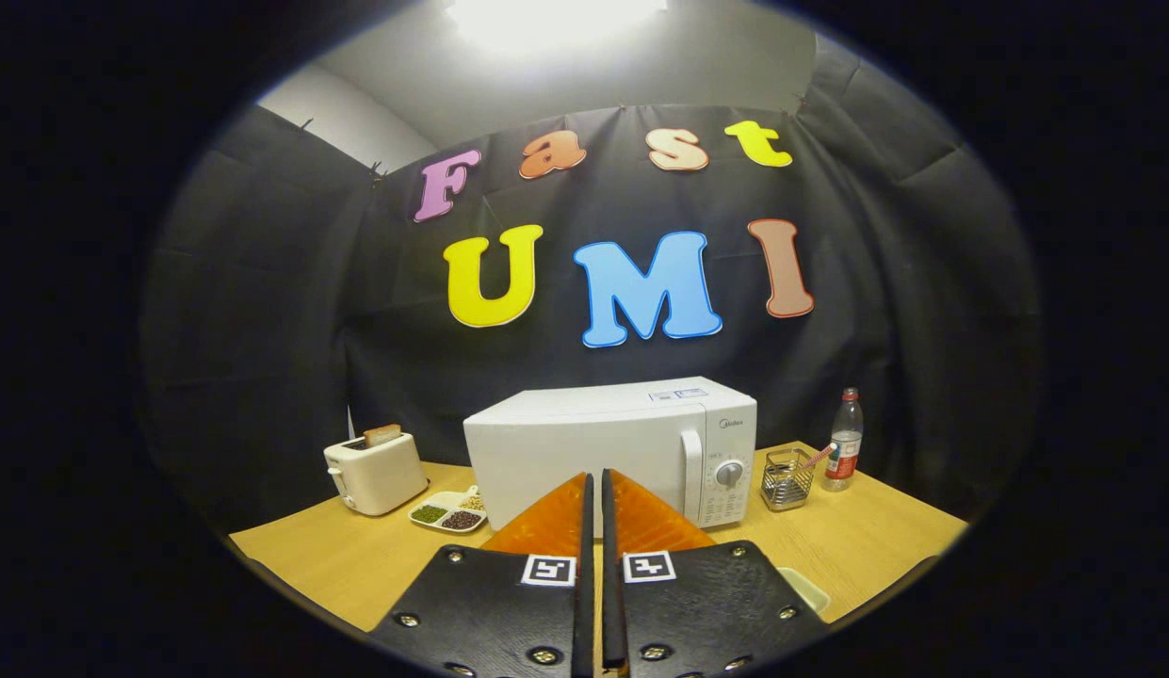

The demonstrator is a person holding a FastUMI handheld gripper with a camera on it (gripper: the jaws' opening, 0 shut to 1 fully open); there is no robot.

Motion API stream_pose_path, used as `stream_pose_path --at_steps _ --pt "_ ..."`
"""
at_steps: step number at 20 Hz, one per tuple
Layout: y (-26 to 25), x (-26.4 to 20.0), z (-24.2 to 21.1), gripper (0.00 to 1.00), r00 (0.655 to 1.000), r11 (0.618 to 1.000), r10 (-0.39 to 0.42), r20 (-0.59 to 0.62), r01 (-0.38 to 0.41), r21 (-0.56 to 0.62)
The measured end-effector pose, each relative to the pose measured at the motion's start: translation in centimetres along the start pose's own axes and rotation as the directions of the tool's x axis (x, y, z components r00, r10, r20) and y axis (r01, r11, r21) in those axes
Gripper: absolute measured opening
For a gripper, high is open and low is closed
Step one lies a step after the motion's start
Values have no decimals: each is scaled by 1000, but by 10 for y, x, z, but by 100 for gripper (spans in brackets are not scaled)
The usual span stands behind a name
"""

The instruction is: Open the microwave, put the food inside, and close the microwave door.

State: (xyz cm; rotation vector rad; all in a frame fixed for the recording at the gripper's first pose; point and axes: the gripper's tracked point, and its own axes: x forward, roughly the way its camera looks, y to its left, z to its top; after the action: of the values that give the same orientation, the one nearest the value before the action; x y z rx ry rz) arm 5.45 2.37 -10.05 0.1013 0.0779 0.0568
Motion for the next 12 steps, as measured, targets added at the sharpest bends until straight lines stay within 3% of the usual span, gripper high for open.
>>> stream_pose_path --at_steps 4,12 --pt "-2 -32 21 4 999 997 -1 44 4 -72" --pt "0 -74 46 4 994 997 11 113 -2 -80"
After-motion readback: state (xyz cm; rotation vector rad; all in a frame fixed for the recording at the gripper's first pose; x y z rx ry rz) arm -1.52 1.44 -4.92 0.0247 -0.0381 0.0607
